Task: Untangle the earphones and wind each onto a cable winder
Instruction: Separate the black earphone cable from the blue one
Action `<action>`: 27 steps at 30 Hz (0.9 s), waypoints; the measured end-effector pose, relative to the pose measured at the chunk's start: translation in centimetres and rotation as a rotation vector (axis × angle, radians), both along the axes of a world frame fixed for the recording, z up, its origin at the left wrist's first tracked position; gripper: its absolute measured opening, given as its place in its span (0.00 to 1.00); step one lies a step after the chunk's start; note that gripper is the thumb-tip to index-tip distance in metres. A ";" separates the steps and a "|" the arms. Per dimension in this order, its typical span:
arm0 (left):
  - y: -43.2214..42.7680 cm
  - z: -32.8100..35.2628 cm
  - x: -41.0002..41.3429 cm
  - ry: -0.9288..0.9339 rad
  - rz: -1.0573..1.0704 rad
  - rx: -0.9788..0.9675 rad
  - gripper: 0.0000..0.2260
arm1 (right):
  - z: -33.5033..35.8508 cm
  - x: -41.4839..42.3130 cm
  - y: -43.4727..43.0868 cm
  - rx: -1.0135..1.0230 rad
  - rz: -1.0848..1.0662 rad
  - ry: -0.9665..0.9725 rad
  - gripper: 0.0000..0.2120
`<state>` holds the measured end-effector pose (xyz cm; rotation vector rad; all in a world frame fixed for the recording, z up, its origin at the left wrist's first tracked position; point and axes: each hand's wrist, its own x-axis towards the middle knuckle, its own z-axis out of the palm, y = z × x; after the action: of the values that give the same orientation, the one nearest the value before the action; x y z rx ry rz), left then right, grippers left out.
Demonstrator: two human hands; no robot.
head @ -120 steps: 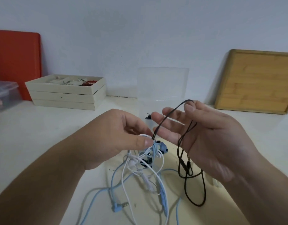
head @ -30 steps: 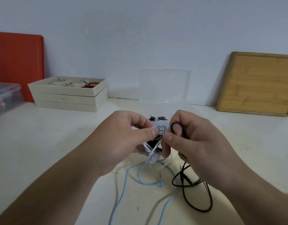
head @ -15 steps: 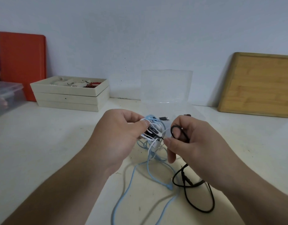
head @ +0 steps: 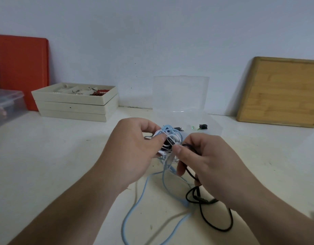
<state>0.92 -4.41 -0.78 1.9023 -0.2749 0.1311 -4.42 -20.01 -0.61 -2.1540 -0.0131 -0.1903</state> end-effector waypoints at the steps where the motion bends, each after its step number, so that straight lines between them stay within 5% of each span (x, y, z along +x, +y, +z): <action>1: 0.0 0.0 -0.1 -0.001 -0.005 0.006 0.02 | -0.1 0.1 0.0 -0.003 -0.009 -0.013 0.14; 15: -0.2 -0.3 -0.1 -0.001 -0.041 0.022 0.05 | -0.7 0.1 -0.4 -0.342 0.016 -0.163 0.10; 21: -0.3 -0.3 -0.1 0.175 -0.158 -0.283 0.01 | -0.6 0.1 -0.3 -0.286 -0.017 -0.181 0.12; 27: -0.1 -0.4 0.0 0.182 -0.186 -0.218 0.04 | -0.6 0.2 -0.5 -0.319 -0.009 -0.186 0.09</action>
<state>0.95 -4.54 -1.18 1.6512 -0.3001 -0.1318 -4.26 -20.52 -1.26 -2.4463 -0.1497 -0.4170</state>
